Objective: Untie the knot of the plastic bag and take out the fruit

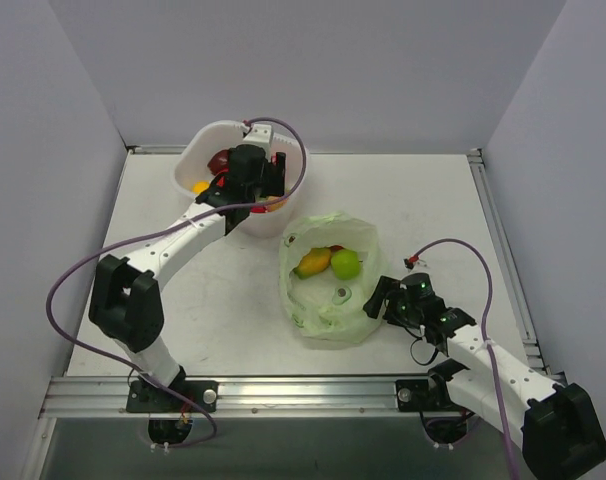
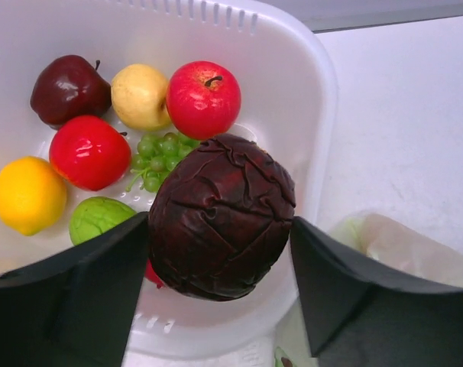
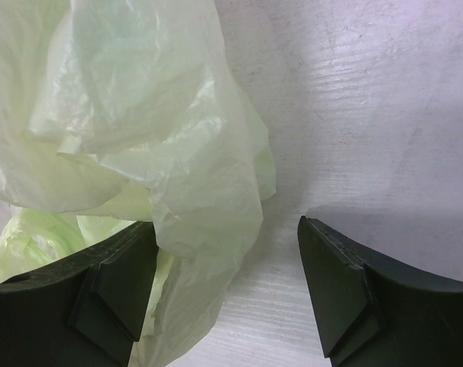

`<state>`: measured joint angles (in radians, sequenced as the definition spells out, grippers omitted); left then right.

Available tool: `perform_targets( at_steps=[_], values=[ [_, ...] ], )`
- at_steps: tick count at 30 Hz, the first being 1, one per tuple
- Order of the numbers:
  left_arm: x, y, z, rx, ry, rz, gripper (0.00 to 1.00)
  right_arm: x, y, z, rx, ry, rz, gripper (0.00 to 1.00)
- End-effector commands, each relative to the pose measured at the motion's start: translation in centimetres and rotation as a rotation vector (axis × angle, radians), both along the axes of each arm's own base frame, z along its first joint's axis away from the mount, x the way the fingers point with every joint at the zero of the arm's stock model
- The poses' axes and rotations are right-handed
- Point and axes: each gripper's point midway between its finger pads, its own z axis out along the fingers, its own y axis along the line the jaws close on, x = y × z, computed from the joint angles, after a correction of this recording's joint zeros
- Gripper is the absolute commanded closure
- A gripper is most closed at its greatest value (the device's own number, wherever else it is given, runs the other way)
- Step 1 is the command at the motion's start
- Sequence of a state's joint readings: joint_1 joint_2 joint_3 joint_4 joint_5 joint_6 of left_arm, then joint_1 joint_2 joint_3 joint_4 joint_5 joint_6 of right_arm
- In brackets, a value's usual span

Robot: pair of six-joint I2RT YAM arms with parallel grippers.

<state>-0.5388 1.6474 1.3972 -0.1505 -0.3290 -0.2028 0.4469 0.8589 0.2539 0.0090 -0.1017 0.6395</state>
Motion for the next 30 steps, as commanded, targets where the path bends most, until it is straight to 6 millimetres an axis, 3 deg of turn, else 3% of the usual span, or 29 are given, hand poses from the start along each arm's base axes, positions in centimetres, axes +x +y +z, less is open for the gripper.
perform_targets(
  at_steps=[1, 3, 9, 13, 14, 16, 18, 20, 21, 22, 24, 25, 30],
  values=[
    [2.4, -0.6, 3.8, -0.060, -0.099, 0.012, 0.14, -1.6, -0.7, -1.3, -0.038, 0.057, 0.010, 0.27],
    [2.4, -0.7, 3.5, -0.058, -0.091, 0.007, 0.03, -1.5, -0.6, -1.2, -0.035, 0.052, 0.012, 0.27],
    [0.7, -0.2, 5.2, -0.067, -0.098, -0.003, 0.03, -1.5, -0.6, -1.2, -0.032, 0.045, 0.012, 0.27],
    [-3.0, -1.2, 8.0, -0.059, -0.156, -0.066, 0.03, -1.5, -0.5, -1.2, -0.030, 0.046, 0.013, 0.27],
    [-4.1, -1.8, 7.4, -0.035, -0.149, -0.092, 0.03, -1.5, -0.5, -1.2, -0.030, 0.046, 0.013, 0.27],
    [-7.5, -4.0, 8.4, 0.006, -0.180, -0.186, 0.03, -1.5, -0.5, -1.2, -0.030, 0.047, 0.017, 0.27],
    [-10.6, -6.1, 7.4, 0.059, -0.174, -0.267, 0.02, -1.4, -0.4, -1.1, -0.028, 0.043, 0.017, 0.27],
    [-13.0, -6.7, 7.7, 0.063, -0.182, -0.318, 0.03, -1.5, -0.4, -1.2, -0.029, 0.045, 0.019, 0.27],
    [-14.3, -7.2, 6.4, 0.095, -0.159, -0.357, 0.03, -1.6, -0.5, -1.2, -0.031, 0.045, 0.020, 0.27],
    [-16.4, -8.5, 6.6, 0.103, -0.167, -0.422, 0.03, -1.5, -0.5, -1.2, -0.030, 0.042, 0.019, 0.27],
    [-18.9, -9.4, 5.1, 0.193, -0.153, -0.492, 0.03, -1.5, -0.4, -1.2, -0.030, 0.041, 0.020, 0.27],
    [-21.0, -10.8, 4.5, 0.220, -0.148, -0.550, 0.03, -1.5, -0.4, -1.1, -0.028, 0.040, 0.019, 0.27],
    [-23.9, -13.4, 1.2, 0.213, -0.052, -0.628, 0.04, -1.6, -0.4, -1.2, -0.029, 0.041, 0.018, 0.27]
  ],
)
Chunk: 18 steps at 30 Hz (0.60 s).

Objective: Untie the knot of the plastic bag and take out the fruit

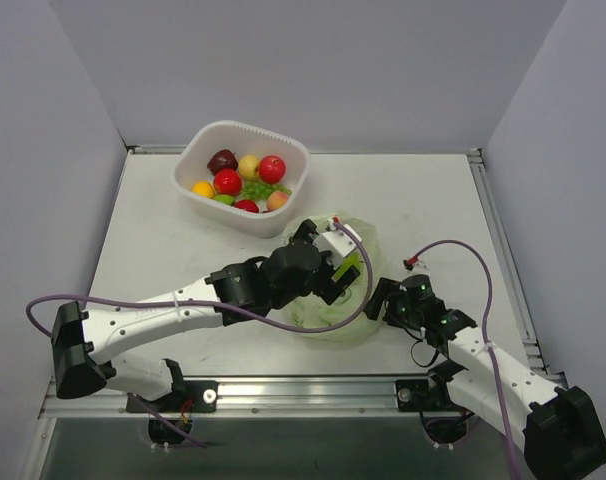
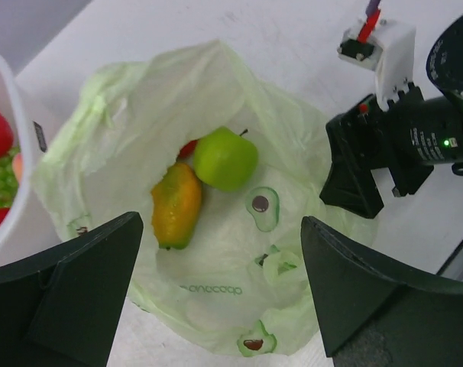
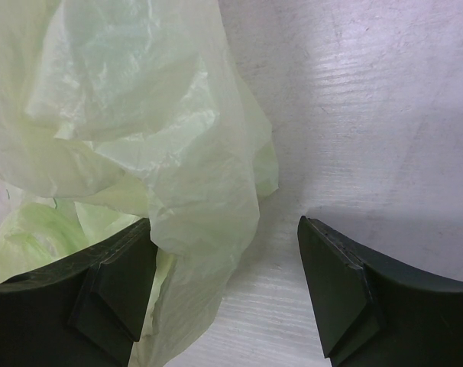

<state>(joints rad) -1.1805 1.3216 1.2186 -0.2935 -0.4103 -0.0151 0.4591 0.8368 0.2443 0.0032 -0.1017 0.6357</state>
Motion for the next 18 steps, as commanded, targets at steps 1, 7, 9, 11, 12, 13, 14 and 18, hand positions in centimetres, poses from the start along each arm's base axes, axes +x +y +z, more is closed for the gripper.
perform_targets(
  at_steps=[1, 7, 9, 11, 12, 13, 14, 18],
  values=[
    [-0.4, -0.7, -3.4, 0.064, 0.064, 0.001, 0.04, -1.2, -0.6, -1.1, -0.031, 0.046, 0.000, 0.27],
    [0.7, -4.6, -7.1, 0.101, 0.096, -0.027, 0.04, -1.2, -0.9, -1.0, -0.029, 0.028, -0.019, 0.37],
    [1.7, -5.7, -8.3, 0.137, 0.096, -0.031, 0.04, -1.2, -1.0, -1.0, -0.024, 0.024, -0.028, 0.49],
    [2.4, -6.5, -8.6, 0.139, 0.109, -0.045, 0.04, -1.1, -1.0, -0.8, -0.018, 0.014, -0.033, 0.62],
    [3.5, -6.5, -9.8, 0.155, 0.127, -0.032, 0.04, -1.1, -1.0, -0.8, -0.017, 0.015, -0.032, 0.67],
    [3.9, -6.6, -10.2, 0.161, 0.137, -0.032, 0.04, -1.2, -1.1, -0.9, -0.017, 0.015, -0.033, 0.72],
    [4.3, -6.8, -10.4, 0.157, 0.144, -0.031, 0.04, -1.1, -1.0, -0.7, -0.013, 0.010, -0.034, 0.79],
    [5.7, -8.1, -12.0, 0.154, 0.180, -0.051, 0.04, -1.2, -1.0, -0.8, -0.015, 0.018, -0.029, 0.88]
  ],
)
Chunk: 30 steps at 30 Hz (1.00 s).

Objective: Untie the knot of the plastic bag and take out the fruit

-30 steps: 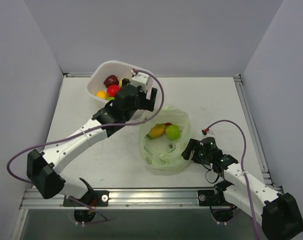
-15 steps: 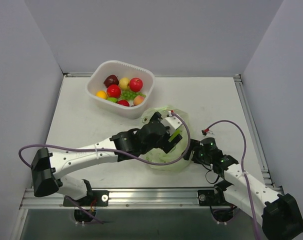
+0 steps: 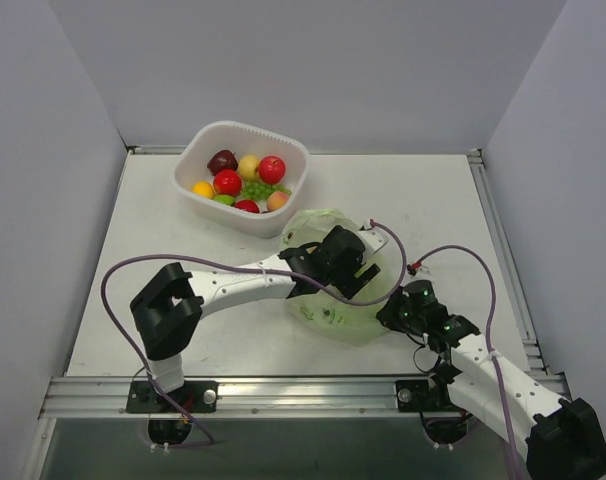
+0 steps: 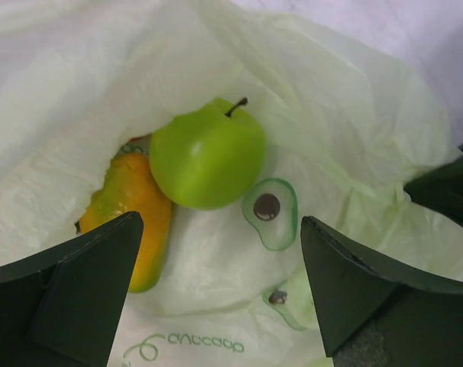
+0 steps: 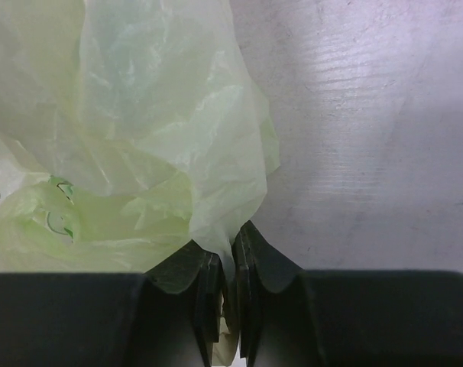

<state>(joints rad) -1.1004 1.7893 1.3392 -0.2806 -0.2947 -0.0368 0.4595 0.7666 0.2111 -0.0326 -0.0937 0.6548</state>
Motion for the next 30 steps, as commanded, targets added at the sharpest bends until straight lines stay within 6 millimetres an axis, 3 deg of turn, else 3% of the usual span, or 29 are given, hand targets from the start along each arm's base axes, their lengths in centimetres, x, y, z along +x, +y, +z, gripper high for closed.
perform_targets(
  at_steps=[1, 6, 15, 20, 22, 24, 27, 29, 30],
  values=[
    [2.0, -2.8, 2.7, -0.118, -0.015, -0.031, 0.04, -0.3, -0.5, -0.4, -0.022, 0.016, -0.008, 0.89],
    [3.2, -3.3, 0.1, -0.086, 0.023, -0.027, 0.04, -0.3, -0.3, -0.4, -0.018, 0.018, -0.002, 0.95],
    [3.9, -3.5, -3.8, -0.032, 0.085, -0.032, 0.03, -0.2, -0.3, -0.5, -0.019, 0.021, -0.003, 0.95],
    [3.9, -3.9, -4.9, -0.025, 0.106, -0.030, 0.05, -0.3, -0.4, -0.6, -0.021, 0.025, -0.003, 0.95],
    [3.7, -4.0, -4.6, -0.039, 0.108, -0.028, 0.12, -0.3, -0.4, -0.6, -0.019, 0.024, -0.004, 0.95],
    [3.5, -3.9, -3.9, -0.056, 0.104, -0.028, 0.31, -0.3, -0.3, -0.5, -0.019, 0.022, -0.003, 0.94],
    [3.0, -3.4, -2.5, -0.083, 0.097, -0.023, 0.47, -0.3, -0.4, -0.6, -0.019, 0.024, -0.004, 0.94],
    [2.5, -3.0, -1.9, -0.093, 0.103, -0.019, 0.48, -0.3, -0.4, -0.6, -0.021, 0.023, -0.002, 0.94],
    [2.2, -2.8, -0.6, -0.114, 0.093, -0.019, 0.50, -0.3, -0.3, -0.5, -0.020, 0.021, -0.002, 0.94]
  ],
)
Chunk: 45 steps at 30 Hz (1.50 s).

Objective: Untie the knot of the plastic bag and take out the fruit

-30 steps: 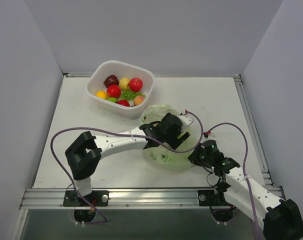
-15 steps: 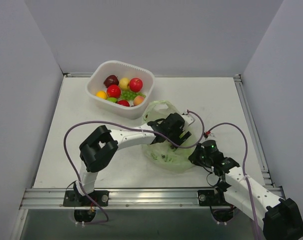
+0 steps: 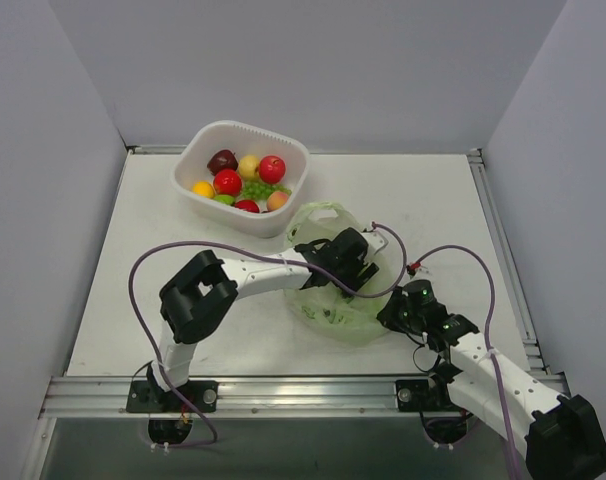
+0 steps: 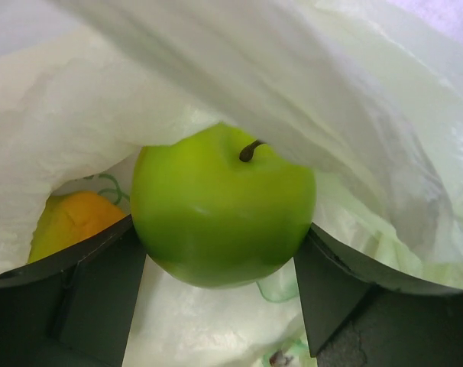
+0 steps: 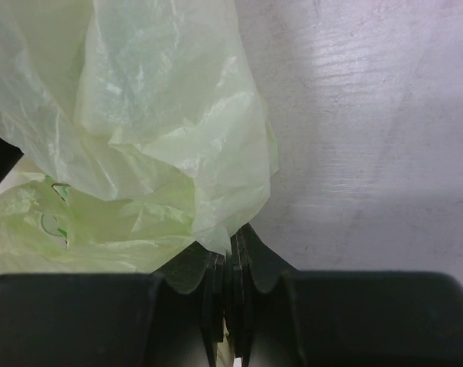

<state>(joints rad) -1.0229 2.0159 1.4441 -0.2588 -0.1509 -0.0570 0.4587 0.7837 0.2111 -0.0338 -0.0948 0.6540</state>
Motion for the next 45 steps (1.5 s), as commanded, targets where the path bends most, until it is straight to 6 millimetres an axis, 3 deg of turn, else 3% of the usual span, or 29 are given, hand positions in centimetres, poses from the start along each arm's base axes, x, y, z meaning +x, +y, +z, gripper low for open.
perform_targets(
  at_steps=[1, 3, 5, 6, 10, 13, 14, 18, 21, 22, 25, 28, 29, 31, 32, 33, 38, 40, 43, 45],
  values=[
    [-0.8, -0.5, 6.2, -0.139, -0.045, 0.003, 0.50, -0.1, -0.3, -0.2, -0.012, 0.004, -0.004, 0.94],
    [-1.5, 0.1, 8.1, -0.174, -0.051, 0.010, 0.50, -0.1, -0.3, -0.2, -0.012, 0.004, -0.005, 0.94],
    [-2.4, 0.8, 8.6, -0.199, -0.027, 0.024, 0.50, -0.1, -0.3, -0.1, -0.011, 0.001, -0.006, 0.94],
    [-2.9, 1.1, 10.2, -0.237, -0.033, 0.023, 0.50, 0.0, -0.3, -0.1, -0.011, 0.001, -0.010, 0.94],
    [-5.7, 1.7, 13.0, -0.354, 0.030, -0.026, 0.50, -0.1, -0.4, -0.2, -0.014, 0.003, -0.011, 0.94],
    [-8.4, 1.7, 17.0, -0.487, 0.106, -0.133, 0.48, -0.1, -0.4, -0.2, -0.016, 0.007, -0.011, 0.93],
    [-9.7, 1.7, 19.3, -0.549, 0.127, -0.197, 0.47, -0.1, -0.4, -0.3, -0.017, 0.010, -0.013, 0.93],
    [-8.7, 4.0, 25.0, -0.672, 0.097, -0.196, 0.46, -0.1, -0.4, -0.3, -0.018, 0.015, -0.016, 0.93],
    [-4.5, 7.5, 27.7, -0.692, 0.013, -0.063, 0.46, -0.1, -0.5, -0.4, -0.021, 0.021, -0.019, 0.93],
    [-1.9, 9.6, 28.0, -0.695, -0.019, 0.021, 0.46, -0.1, -0.5, -0.4, -0.022, 0.020, -0.017, 0.92],
    [3.5, 14.3, 28.7, -0.685, -0.109, 0.226, 0.45, -0.1, -0.5, -0.4, -0.021, 0.020, -0.022, 0.92],
    [8.4, 18.6, 28.4, -0.641, -0.210, 0.414, 0.45, -0.1, -0.5, -0.4, -0.021, 0.020, -0.021, 0.92],
    [11.0, 21.3, 27.3, -0.611, -0.228, 0.509, 0.45, 0.0, -0.5, -0.3, -0.021, 0.016, -0.019, 0.92],
    [14.0, 25.0, 26.8, -0.579, -0.277, 0.672, 0.45, -0.1, -0.5, -0.3, -0.021, 0.021, -0.019, 0.92],
    [15.7, 26.2, 25.1, -0.545, -0.270, 0.732, 0.45, -0.1, -0.5, -0.4, -0.022, 0.023, -0.019, 0.92],
    [17.1, 28.2, 24.8, -0.542, -0.292, 0.803, 0.45, -0.1, -0.5, -0.4, -0.023, 0.024, -0.017, 0.92],
    [22.2, 32.3, 23.1, -0.482, -0.359, 0.961, 0.39, -0.1, -0.5, -0.3, -0.021, 0.016, -0.019, 0.91],
    [23.4, 33.6, 22.0, -0.453, -0.349, 1.006, 0.37, 0.0, -0.5, -0.2, -0.019, 0.011, -0.019, 0.91],
    [24.5, 34.5, 21.8, -0.433, -0.363, 1.034, 0.33, -0.1, -0.4, -0.2, -0.018, 0.010, -0.014, 0.90],
    [24.8, 35.0, 21.7, -0.415, -0.371, 1.047, 0.24, 0.0, -0.4, -0.2, -0.017, 0.012, -0.011, 0.89]
  ],
)
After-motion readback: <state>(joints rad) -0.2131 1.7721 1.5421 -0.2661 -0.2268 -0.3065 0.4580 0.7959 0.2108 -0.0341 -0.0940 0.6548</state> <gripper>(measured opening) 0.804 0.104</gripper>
